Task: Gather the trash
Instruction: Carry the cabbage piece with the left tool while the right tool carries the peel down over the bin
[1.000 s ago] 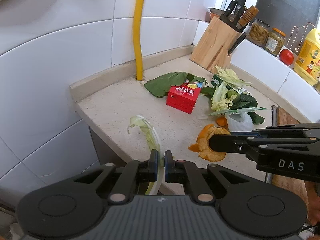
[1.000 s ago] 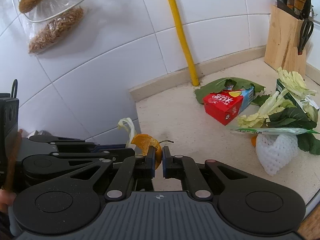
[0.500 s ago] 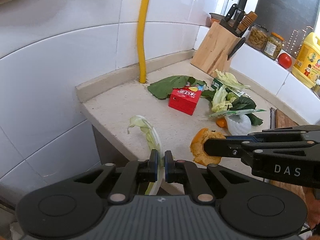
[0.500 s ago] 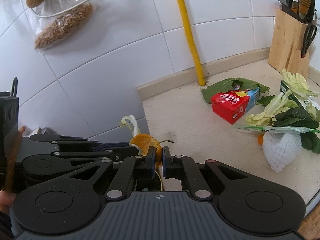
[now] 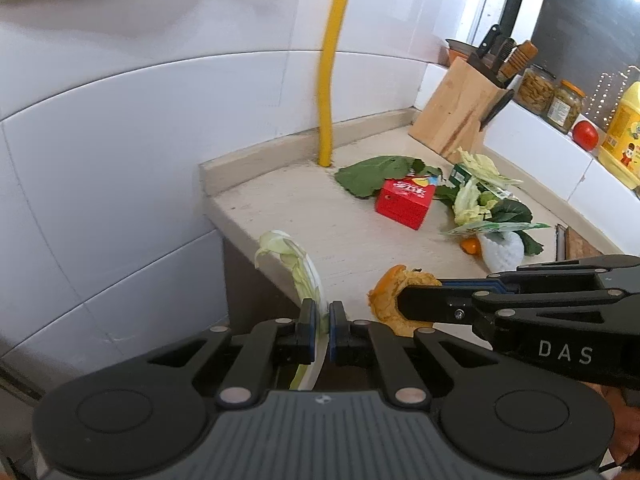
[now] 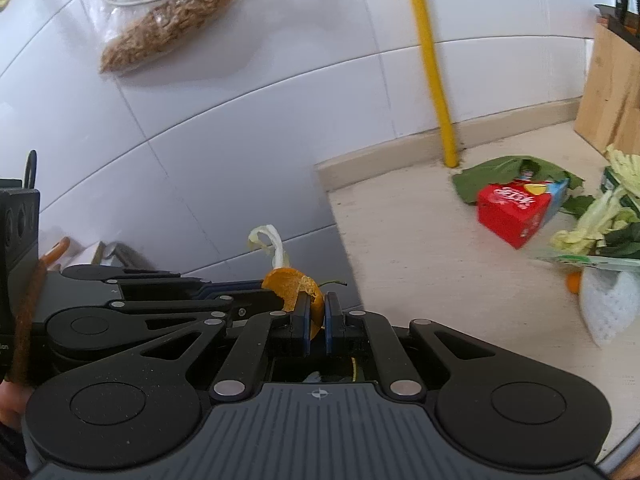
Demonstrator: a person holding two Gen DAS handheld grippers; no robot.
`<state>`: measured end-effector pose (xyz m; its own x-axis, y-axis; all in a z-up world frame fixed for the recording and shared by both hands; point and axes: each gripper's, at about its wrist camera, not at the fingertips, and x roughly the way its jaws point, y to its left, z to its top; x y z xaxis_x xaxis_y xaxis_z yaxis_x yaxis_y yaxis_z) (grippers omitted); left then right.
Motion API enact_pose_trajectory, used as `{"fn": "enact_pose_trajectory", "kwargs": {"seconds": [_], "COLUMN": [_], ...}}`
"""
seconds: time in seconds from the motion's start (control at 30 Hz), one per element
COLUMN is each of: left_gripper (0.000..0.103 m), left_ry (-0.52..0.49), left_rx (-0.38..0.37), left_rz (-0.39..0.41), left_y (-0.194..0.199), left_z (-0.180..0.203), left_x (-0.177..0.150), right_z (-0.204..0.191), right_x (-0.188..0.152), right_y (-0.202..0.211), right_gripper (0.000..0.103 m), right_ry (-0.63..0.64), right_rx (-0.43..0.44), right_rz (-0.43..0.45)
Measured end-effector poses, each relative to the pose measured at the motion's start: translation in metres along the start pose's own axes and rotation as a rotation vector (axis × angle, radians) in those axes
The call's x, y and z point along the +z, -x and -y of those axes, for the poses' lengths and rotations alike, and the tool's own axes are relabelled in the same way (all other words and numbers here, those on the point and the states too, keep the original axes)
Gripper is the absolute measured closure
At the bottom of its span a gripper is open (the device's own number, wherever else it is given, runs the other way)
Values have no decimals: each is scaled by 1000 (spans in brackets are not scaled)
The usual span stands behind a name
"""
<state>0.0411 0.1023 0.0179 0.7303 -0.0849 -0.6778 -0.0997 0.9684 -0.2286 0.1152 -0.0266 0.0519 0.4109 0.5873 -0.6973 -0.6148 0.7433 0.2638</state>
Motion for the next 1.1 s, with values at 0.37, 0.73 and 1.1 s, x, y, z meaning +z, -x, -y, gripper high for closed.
{"fn": "enact_pose_trajectory", "kwargs": {"seconds": [0.37, 0.73, 1.1], "left_gripper": [99, 99, 99], "left_ry": [15, 34, 71], "left_rx": [18, 18, 40], "left_rz": [11, 43, 66], "left_y": [17, 32, 33], "left_z": [-29, -57, -83], "left_x": [-11, -19, -28], "right_z": [-35, -68, -90], "right_x": [-4, -7, -9], "right_y": [-16, -28, -50], "right_gripper": [93, 93, 93], "right_ry": [13, 32, 42], "right_rx": [17, 19, 20], "right_rz": [-11, -20, -39]}}
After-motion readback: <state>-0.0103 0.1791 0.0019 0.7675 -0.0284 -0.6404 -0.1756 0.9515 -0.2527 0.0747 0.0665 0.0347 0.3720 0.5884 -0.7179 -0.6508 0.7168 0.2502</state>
